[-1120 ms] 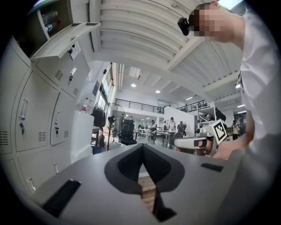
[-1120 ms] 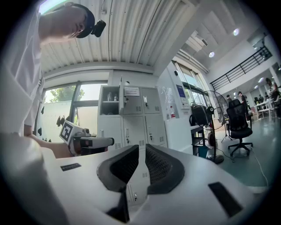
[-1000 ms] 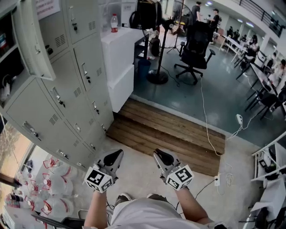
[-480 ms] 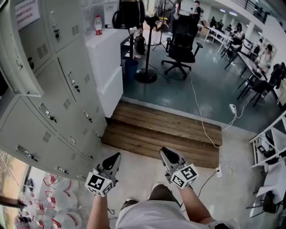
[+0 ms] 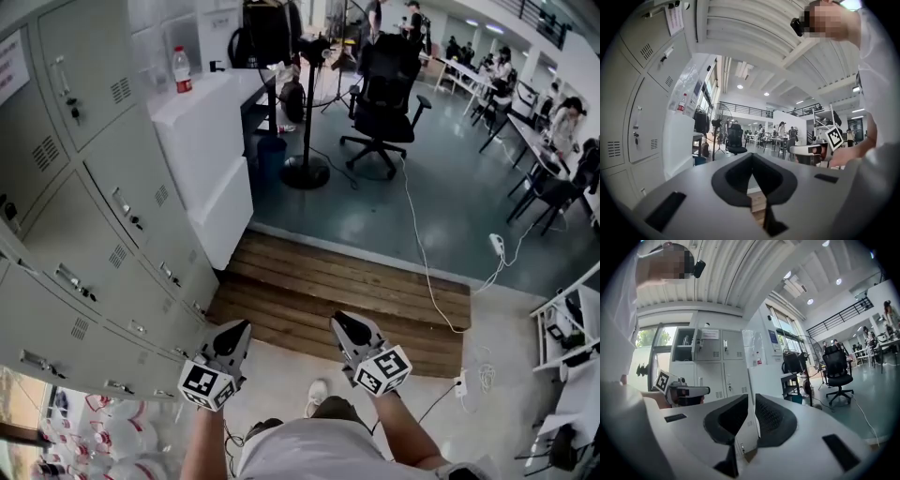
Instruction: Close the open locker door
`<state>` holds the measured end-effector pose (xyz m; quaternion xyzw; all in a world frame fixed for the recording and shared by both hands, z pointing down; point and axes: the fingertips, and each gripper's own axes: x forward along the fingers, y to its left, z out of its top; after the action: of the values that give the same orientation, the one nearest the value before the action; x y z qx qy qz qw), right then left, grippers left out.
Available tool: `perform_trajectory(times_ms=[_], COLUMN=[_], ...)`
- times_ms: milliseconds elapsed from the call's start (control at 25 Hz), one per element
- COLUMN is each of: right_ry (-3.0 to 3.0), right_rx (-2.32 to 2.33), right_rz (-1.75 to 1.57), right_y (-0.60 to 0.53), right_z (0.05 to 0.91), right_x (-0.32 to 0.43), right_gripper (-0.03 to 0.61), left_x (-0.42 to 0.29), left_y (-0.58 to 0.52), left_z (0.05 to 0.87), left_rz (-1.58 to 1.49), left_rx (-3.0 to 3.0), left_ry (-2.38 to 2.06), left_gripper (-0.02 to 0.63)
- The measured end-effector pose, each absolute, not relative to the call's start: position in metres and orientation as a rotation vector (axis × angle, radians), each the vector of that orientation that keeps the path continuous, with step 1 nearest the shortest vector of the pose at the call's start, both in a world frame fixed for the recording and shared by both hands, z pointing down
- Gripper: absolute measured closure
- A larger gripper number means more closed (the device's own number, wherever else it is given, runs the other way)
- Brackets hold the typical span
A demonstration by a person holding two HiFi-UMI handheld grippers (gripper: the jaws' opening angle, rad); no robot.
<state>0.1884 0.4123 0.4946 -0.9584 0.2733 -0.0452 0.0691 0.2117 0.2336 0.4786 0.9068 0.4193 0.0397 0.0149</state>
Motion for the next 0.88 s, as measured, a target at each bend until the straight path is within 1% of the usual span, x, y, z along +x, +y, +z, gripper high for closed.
perform_trajectory(times_ms=[200,400,640,880], right_ry=[0.945,1.098,1.276,1.489], right_rx=[-2.828,-2.776,-2.708,-2.613], right_rz=[-0.144,-0.157,-0.126,-0.096], right_y=[0.437,0.434,0.386,0.300], right_z=[0.498,0.501,0.485,0.468], right_x=[0.239,0.283,0.319,0.343], right_gripper=[0.534,0.535,0.534,0.534], left_x=[0.259,0.285,0.300,0.294], left_y=[0.267,0.271,0.222,0.143], left_z=[0.468,0.466,0.462,0.451], left_rz=[0.095,0.096,0.087,0.061], left_rx=[2.870,2.938,2.997,3.049], left_ry=[1.200,1.076,0.866,0.647], left_gripper=[0.611,0.611,0.611,0.611])
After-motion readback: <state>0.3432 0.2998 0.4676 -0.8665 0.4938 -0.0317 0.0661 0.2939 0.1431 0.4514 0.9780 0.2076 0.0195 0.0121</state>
